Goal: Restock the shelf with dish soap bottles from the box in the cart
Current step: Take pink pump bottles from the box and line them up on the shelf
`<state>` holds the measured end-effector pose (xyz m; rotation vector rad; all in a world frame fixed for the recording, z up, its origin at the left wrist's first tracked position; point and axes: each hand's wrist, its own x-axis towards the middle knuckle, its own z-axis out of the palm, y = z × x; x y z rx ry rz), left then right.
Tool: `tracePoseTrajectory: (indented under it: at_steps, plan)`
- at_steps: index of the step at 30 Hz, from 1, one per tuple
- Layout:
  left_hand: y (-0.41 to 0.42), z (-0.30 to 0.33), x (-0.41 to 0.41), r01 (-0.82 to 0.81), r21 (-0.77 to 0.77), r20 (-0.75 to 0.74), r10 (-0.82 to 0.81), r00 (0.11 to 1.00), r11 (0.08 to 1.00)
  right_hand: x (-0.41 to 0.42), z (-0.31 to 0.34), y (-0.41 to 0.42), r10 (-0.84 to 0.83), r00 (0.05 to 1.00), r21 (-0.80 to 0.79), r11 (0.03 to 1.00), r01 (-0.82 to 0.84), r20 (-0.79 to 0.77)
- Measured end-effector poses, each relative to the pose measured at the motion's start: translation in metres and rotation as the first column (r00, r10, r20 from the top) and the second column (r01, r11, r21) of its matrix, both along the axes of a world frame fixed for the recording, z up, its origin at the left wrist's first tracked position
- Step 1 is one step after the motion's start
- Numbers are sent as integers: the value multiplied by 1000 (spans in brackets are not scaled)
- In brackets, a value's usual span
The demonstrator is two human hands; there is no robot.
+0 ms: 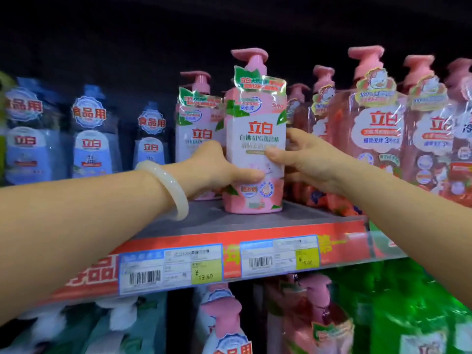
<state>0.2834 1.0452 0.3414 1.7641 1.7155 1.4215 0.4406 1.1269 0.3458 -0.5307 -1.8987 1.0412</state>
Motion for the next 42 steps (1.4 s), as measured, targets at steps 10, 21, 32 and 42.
tracePoseTrajectory:
  at_steps: [10,21,32,42]
  plan:
    - [13,-4,1,35,32,34,-36,999,999,-6,-11,16,-26,996,-1,1000,27,81]
    - [24,-13,-8,56,-83,100,-48,994,995,-13,-7,24,-43,993,-52,997,49,113]
    - [32,-16,-8,32,-99,116,-21,993,995,-13,-12,24,-4,997,-92,996,10,74]
    - [33,-20,-6,29,-43,65,-26,998,999,-13,-14,23,6,1000,-123,992,-2,27]
